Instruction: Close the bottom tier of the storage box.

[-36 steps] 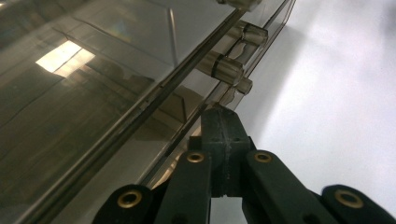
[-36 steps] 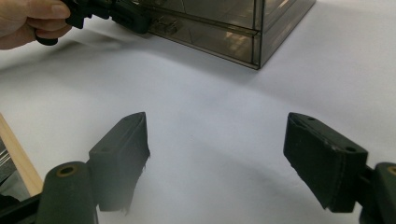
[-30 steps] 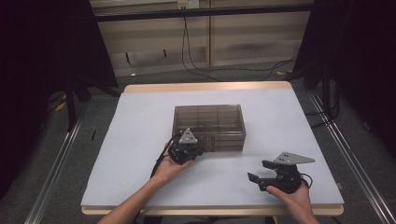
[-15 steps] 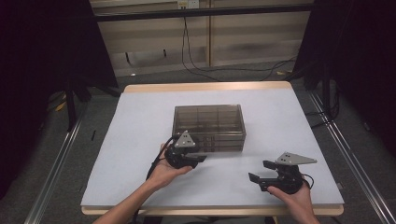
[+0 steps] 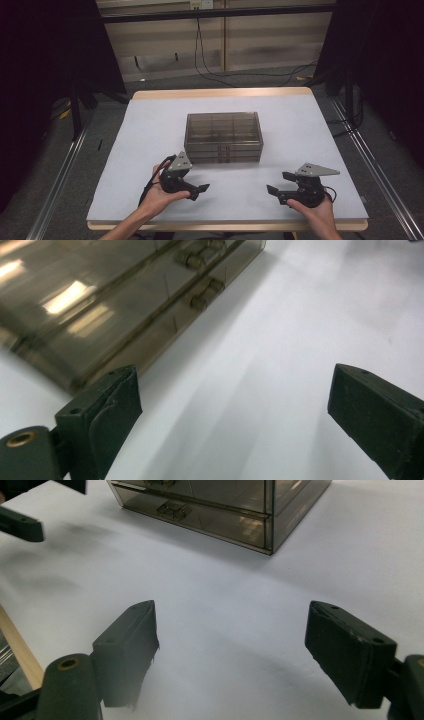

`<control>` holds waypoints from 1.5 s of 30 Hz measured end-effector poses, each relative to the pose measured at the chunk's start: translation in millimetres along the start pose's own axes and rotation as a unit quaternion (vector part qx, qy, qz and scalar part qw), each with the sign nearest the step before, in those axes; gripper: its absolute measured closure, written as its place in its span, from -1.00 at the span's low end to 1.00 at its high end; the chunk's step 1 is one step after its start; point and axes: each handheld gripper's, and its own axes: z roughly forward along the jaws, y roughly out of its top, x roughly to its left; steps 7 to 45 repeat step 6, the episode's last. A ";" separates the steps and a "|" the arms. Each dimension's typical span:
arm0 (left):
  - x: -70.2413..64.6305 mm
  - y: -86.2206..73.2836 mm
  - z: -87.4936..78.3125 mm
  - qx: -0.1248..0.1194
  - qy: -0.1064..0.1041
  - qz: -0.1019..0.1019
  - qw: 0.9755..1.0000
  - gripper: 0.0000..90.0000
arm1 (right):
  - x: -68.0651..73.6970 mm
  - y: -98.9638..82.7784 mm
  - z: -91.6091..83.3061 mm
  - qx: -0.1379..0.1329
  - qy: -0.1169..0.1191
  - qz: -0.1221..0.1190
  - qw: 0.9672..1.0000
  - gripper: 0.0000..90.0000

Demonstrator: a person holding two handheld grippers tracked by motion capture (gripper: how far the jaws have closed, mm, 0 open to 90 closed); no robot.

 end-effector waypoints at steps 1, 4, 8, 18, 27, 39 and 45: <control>0.2 -5.2 -3.9 0.002 0.002 0.001 1.000 -0.87 | -0.4 0.0 0.0 0.000 -0.001 0.002 1.000 -0.53; -1.6 -13.1 -7.4 -0.007 0.014 -0.010 1.000 -0.87 | -0.7 0.4 0.2 0.000 -0.003 0.003 1.000 -0.54; -4.1 -13.4 -9.9 -0.007 0.016 -0.014 1.000 -0.87 | -0.6 0.7 0.1 -0.003 -0.006 0.005 1.000 -0.56; -4.1 -13.4 -9.9 -0.007 0.016 -0.014 1.000 -0.87 | -0.6 0.7 0.1 -0.003 -0.006 0.005 1.000 -0.56; -4.1 -13.4 -9.9 -0.007 0.016 -0.014 1.000 -0.87 | -0.6 0.7 0.1 -0.003 -0.006 0.005 1.000 -0.56; -4.1 -13.4 -9.9 -0.007 0.016 -0.014 1.000 -0.87 | -0.6 0.7 0.1 -0.003 -0.006 0.005 1.000 -0.56; -4.1 -13.4 -9.9 -0.007 0.016 -0.014 1.000 -0.87 | -0.6 0.7 0.1 -0.003 -0.006 0.005 1.000 -0.56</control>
